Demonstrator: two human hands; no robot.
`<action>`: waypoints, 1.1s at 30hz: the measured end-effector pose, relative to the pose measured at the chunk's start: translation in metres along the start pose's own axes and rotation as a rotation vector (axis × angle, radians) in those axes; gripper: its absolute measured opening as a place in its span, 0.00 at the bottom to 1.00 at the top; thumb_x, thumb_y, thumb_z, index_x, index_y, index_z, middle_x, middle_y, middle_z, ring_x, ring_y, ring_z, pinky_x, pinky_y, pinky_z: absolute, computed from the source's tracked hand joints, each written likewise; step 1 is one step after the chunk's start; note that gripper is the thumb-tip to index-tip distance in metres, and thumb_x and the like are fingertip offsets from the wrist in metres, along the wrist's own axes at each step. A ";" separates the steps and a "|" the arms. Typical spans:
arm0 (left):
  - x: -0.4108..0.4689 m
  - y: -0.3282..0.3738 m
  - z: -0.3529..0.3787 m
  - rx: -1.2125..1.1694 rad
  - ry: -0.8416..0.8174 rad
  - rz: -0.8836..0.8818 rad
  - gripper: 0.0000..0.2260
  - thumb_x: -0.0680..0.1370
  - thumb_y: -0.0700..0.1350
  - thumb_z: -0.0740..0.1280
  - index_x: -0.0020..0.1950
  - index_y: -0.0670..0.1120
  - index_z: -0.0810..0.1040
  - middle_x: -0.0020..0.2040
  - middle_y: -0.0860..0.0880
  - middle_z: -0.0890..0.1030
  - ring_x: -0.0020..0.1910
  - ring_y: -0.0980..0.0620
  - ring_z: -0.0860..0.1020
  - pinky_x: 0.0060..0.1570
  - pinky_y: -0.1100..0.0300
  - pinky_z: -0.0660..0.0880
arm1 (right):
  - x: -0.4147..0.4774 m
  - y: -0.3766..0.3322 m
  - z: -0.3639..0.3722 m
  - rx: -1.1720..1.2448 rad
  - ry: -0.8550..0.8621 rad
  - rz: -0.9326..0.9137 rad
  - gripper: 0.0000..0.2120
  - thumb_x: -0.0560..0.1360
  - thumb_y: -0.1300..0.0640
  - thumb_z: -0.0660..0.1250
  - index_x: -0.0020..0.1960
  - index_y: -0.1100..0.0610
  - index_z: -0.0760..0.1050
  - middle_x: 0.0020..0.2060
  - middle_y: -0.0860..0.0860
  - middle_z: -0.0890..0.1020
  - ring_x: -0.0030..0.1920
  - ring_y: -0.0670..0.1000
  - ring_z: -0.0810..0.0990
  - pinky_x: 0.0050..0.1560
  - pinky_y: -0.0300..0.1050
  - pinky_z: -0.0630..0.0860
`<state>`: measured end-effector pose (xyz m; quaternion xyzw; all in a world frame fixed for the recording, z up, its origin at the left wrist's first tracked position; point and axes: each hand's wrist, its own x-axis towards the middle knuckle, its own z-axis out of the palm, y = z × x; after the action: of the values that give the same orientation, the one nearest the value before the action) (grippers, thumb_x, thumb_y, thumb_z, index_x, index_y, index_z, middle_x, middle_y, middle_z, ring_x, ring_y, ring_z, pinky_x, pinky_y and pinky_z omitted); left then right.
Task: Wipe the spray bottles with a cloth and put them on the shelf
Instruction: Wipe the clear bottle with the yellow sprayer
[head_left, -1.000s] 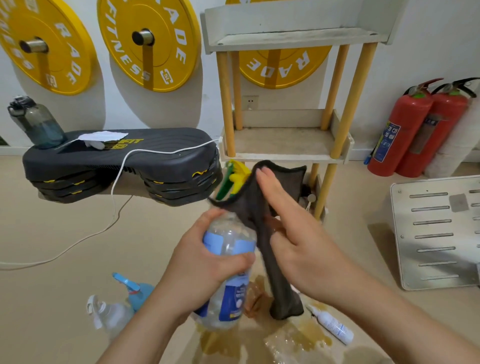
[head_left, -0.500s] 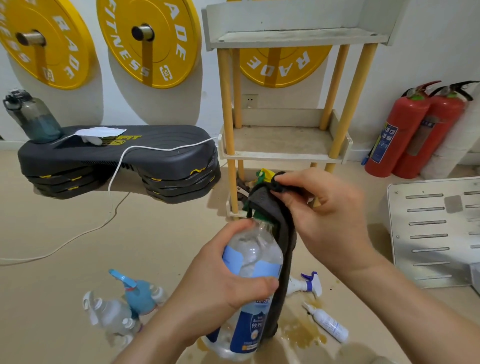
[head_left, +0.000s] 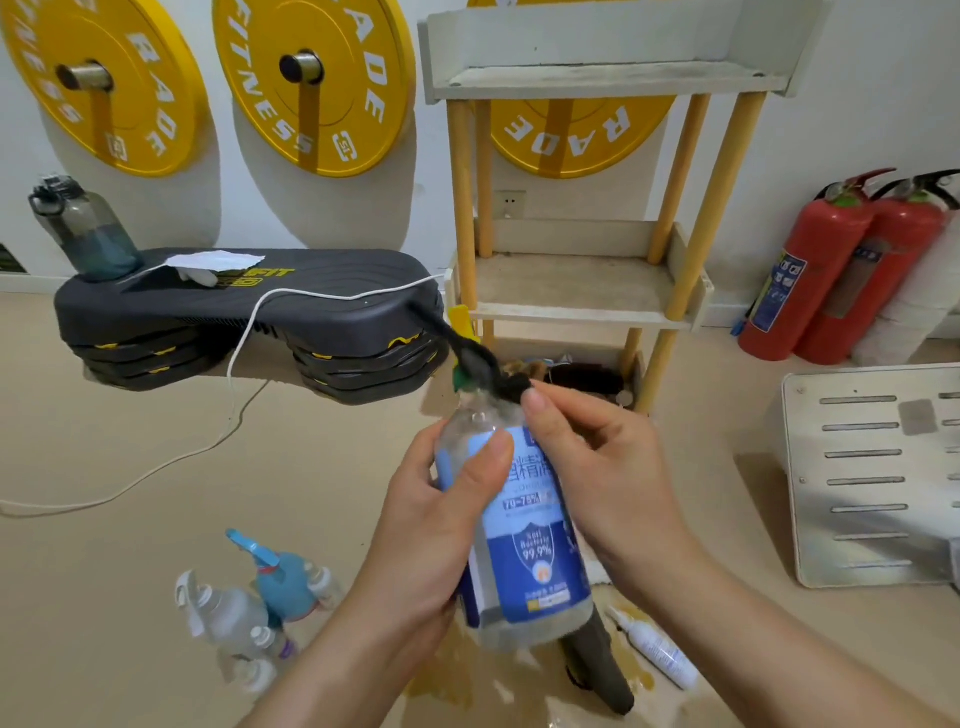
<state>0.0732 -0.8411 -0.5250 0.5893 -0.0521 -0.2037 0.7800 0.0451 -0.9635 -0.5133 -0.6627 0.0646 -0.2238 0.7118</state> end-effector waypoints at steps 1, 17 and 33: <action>0.001 0.000 0.001 -0.024 0.016 0.014 0.24 0.66 0.52 0.72 0.60 0.46 0.77 0.50 0.40 0.85 0.45 0.43 0.85 0.41 0.52 0.83 | 0.000 0.001 0.000 0.054 0.009 0.045 0.07 0.75 0.57 0.69 0.51 0.48 0.82 0.45 0.43 0.87 0.45 0.41 0.85 0.41 0.33 0.78; 0.022 0.014 -0.011 -0.104 0.162 0.057 0.32 0.65 0.54 0.73 0.67 0.49 0.71 0.55 0.44 0.83 0.45 0.49 0.84 0.42 0.53 0.82 | -0.005 -0.006 0.003 0.341 -0.098 0.299 0.08 0.68 0.55 0.72 0.34 0.59 0.80 0.33 0.52 0.82 0.35 0.46 0.81 0.37 0.35 0.77; 0.026 0.005 -0.016 -0.154 0.065 0.020 0.31 0.63 0.41 0.74 0.65 0.41 0.72 0.49 0.41 0.84 0.41 0.46 0.84 0.37 0.54 0.80 | 0.006 -0.011 -0.019 0.167 -0.058 0.383 0.10 0.74 0.67 0.71 0.54 0.59 0.80 0.54 0.59 0.81 0.51 0.53 0.85 0.43 0.42 0.83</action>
<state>0.1031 -0.8353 -0.5288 0.5335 -0.0168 -0.1802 0.8262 0.0403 -0.9831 -0.5036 -0.5830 0.1500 -0.0698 0.7955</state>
